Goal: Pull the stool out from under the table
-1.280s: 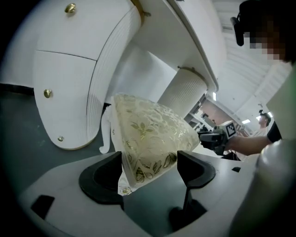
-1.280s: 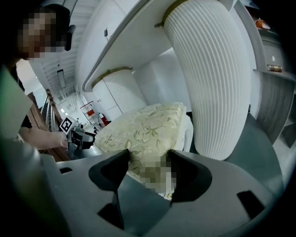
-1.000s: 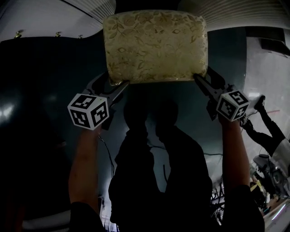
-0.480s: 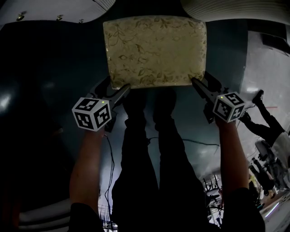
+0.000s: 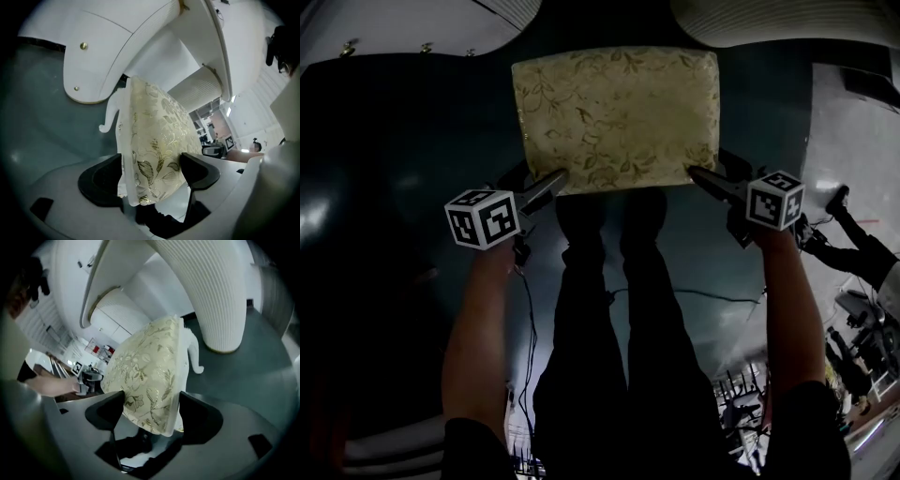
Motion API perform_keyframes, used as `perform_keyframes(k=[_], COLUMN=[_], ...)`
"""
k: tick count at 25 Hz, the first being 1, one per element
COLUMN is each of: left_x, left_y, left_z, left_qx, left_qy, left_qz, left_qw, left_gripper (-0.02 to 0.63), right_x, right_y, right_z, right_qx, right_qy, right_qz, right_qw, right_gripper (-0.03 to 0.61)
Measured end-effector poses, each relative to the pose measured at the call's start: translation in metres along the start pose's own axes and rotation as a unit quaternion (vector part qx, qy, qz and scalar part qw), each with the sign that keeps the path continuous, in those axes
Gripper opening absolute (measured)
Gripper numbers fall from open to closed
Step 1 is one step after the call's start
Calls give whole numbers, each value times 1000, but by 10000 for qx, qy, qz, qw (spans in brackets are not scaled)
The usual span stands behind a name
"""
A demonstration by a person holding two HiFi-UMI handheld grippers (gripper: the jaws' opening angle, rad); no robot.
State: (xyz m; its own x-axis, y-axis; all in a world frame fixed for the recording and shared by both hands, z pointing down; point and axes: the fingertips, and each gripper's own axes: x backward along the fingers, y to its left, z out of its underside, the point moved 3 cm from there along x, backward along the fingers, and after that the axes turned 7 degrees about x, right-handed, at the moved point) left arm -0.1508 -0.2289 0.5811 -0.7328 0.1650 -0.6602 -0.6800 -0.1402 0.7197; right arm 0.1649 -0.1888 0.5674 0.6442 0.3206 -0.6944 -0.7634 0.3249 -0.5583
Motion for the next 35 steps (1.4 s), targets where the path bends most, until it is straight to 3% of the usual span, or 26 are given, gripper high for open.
perform_keyframes(k=[3,10,15,20,27,32,35], left_x=[-1,-2,-4,3,6,5,13], left_y=[-2,-4,-4,-6,-6,-10,-14], left_z=[1,2,4,-1,-4,-8,-10], left_qx=[166,218,321,367,378,324,42], left_qy=[20,-128,62,368,625,592,446], left_qz=[158,-149,-163,-290,-511,-796,-1115], left_qw=[9997,9996,9993,9982,9960,9945,9928], left_gripper=[391,391,390,391,391,391,391], right_x=[-2,-1,-4,-4,-6,-7,-1], right_y=[-2,-2,-4,3,3,0,4], right_z=[3,3,3,8,13,12,12], right_qx=[-454,-479,-555,-932,-1277,-1291,-913], right_qy=[-126,-174,128,565,742,861,1160], right_qz=[-334,-214,-266,-437,-499,-395,-230], right_qw=[9983,9985,9980,9931,9878,9871,9888], right_gripper=[311,311,310,310,310,310,310])
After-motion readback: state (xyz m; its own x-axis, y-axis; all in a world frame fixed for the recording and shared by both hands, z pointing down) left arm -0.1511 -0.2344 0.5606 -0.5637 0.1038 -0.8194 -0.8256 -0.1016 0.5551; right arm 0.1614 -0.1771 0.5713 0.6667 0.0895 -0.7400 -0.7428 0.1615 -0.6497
